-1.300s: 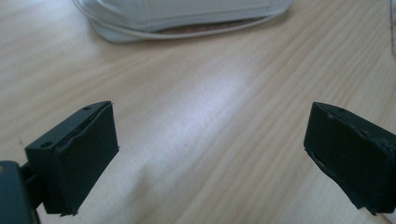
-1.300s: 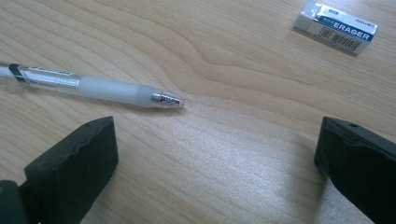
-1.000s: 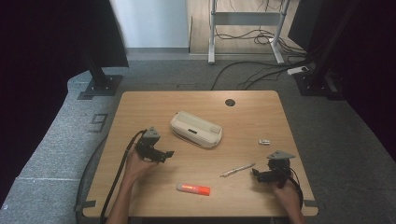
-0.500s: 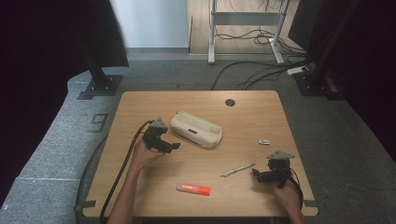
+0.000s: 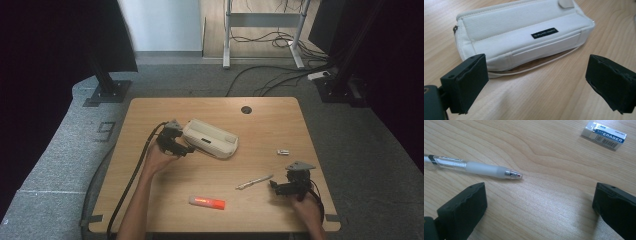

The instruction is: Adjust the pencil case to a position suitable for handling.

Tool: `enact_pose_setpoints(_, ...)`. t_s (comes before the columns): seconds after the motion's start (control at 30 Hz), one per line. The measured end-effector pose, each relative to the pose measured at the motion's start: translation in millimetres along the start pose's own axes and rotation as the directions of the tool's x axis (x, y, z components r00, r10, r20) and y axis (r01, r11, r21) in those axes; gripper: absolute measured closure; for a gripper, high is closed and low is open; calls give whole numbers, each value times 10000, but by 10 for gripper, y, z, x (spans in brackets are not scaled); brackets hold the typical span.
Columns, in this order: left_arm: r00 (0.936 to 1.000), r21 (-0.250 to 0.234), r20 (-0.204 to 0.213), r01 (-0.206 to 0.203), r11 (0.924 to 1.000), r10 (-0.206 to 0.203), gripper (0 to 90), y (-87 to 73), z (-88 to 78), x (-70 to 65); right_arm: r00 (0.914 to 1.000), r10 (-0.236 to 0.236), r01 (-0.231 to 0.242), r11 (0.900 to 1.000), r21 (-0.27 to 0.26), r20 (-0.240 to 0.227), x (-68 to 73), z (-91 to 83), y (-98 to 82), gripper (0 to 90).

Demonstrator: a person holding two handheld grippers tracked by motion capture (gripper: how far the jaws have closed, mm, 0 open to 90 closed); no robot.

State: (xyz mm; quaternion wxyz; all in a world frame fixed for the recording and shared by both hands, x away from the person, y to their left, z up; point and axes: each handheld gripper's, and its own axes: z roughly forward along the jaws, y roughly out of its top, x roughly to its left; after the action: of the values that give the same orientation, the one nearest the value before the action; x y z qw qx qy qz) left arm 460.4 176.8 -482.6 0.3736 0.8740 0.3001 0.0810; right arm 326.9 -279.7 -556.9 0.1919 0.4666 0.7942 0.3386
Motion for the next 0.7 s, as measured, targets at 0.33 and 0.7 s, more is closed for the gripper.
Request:
enact_pose_setpoints(0.33, 9987, -24, 457, -205, 9998, 206, 35, 229, 141, 112, 10000, 2, -2, 10000, -2, 0, 0, 0, 0, 0)
enact_pose_setpoints(0.7, 9950, 340, 885, -489, 9982, 458, 56, 317, 454, 201, 10000, -28, 28, 10000, -14, 3, -2, 1, -2, 0)
